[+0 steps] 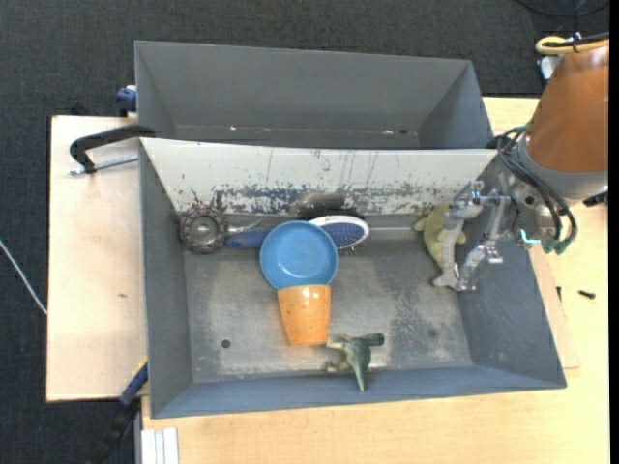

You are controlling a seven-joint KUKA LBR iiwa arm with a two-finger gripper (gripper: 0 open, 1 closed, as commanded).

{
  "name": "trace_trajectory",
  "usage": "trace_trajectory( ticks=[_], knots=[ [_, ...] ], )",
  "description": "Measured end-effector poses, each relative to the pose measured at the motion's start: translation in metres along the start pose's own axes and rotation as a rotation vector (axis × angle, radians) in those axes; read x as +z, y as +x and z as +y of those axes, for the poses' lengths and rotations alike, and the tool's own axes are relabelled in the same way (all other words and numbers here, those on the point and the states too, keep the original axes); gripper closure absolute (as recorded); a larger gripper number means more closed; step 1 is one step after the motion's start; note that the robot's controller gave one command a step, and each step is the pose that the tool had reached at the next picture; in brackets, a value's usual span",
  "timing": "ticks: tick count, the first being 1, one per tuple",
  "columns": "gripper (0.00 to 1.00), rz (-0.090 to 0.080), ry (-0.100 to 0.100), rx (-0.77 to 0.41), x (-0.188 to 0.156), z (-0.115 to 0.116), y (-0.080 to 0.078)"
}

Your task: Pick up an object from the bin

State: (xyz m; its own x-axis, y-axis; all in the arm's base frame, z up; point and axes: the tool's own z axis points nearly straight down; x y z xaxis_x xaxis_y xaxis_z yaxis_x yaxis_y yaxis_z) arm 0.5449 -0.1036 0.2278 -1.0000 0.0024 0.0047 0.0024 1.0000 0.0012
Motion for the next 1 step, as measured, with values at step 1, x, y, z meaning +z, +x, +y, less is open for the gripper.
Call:
trace_trajectory(
  ticks=[1],
  knots=[
    [0.00, -0.003, 0.000, -0.517, 0.1099, -0.0013, -0.0378]
  ],
)
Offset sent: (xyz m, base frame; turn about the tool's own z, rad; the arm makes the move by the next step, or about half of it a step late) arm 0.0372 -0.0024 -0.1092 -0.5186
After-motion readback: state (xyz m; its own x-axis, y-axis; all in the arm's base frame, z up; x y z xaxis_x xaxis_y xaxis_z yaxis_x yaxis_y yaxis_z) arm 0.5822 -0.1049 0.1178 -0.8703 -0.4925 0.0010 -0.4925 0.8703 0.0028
